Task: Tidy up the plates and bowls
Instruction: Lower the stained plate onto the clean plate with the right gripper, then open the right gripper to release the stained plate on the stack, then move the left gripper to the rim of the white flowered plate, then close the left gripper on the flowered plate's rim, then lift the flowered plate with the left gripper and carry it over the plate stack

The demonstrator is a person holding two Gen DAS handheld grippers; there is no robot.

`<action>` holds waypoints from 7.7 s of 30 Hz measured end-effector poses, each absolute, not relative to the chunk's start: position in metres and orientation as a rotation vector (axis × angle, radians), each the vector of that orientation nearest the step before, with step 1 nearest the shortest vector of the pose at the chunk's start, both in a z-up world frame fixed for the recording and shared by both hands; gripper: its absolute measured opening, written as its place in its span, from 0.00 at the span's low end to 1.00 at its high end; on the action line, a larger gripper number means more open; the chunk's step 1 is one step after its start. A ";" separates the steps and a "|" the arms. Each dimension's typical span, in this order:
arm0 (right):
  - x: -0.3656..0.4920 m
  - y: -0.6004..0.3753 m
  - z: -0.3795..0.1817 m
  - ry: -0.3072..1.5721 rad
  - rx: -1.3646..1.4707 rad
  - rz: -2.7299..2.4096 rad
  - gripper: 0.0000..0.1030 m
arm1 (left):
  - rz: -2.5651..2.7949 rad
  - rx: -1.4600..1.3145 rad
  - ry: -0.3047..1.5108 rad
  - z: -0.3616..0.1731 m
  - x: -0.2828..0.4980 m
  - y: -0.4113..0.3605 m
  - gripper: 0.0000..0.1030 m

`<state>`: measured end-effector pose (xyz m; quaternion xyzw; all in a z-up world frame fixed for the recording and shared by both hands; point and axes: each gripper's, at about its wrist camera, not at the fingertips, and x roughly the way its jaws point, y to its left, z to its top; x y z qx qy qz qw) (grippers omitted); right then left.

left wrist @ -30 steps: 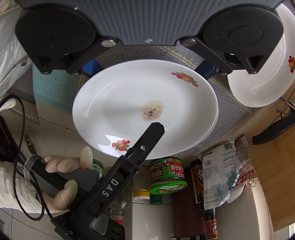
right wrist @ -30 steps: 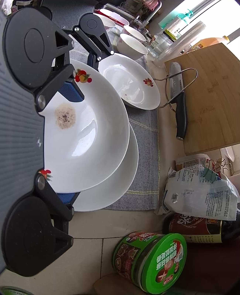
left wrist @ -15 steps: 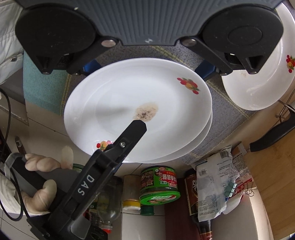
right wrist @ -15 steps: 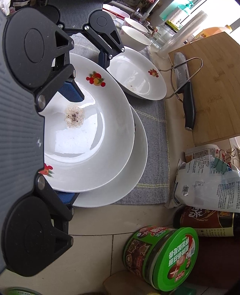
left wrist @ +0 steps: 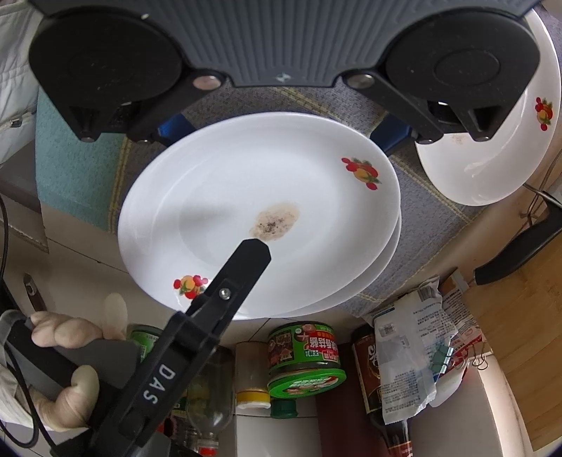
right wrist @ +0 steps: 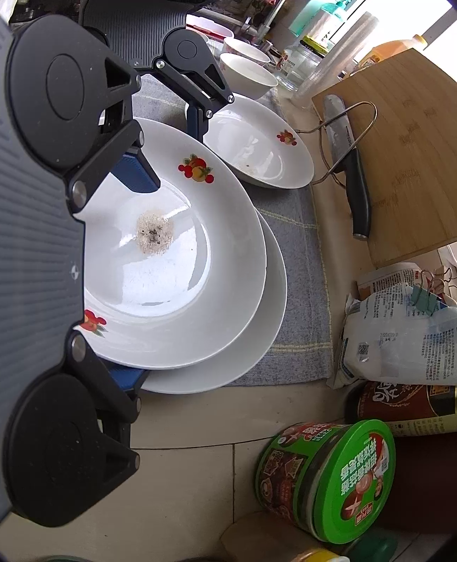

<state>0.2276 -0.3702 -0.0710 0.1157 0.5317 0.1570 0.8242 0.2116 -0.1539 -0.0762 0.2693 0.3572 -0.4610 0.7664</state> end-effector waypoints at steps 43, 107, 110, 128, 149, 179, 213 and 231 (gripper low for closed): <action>0.205 -0.355 -0.066 1.180 0.129 0.217 1.00 | -0.980 0.516 0.735 -0.075 0.205 -0.153 0.99; 0.191 -0.136 -0.111 0.858 -0.236 0.395 1.00 | -0.348 0.196 0.756 -0.034 0.172 0.058 0.99; 0.192 -0.136 -0.111 0.858 -0.235 0.390 1.00 | -0.388 0.201 0.763 -0.022 0.185 0.055 0.99; 0.191 -0.133 -0.113 0.761 -0.137 0.219 1.00 | -0.719 0.330 0.790 -0.016 0.297 0.020 0.99; 0.196 -0.129 -0.113 0.760 -0.112 0.149 1.00 | -0.794 0.402 1.038 -0.073 0.407 -0.041 0.90; 0.220 -0.141 -0.111 0.714 -0.125 0.207 1.00 | -0.934 0.498 1.111 -0.087 0.430 -0.056 0.72; 0.211 -0.142 -0.090 0.709 -0.132 0.264 1.00 | -0.946 0.525 1.052 -0.066 0.406 -0.042 0.72; 0.179 -0.160 -0.067 0.694 -0.146 0.320 1.00 | -0.898 0.499 1.004 -0.044 0.360 -0.047 0.72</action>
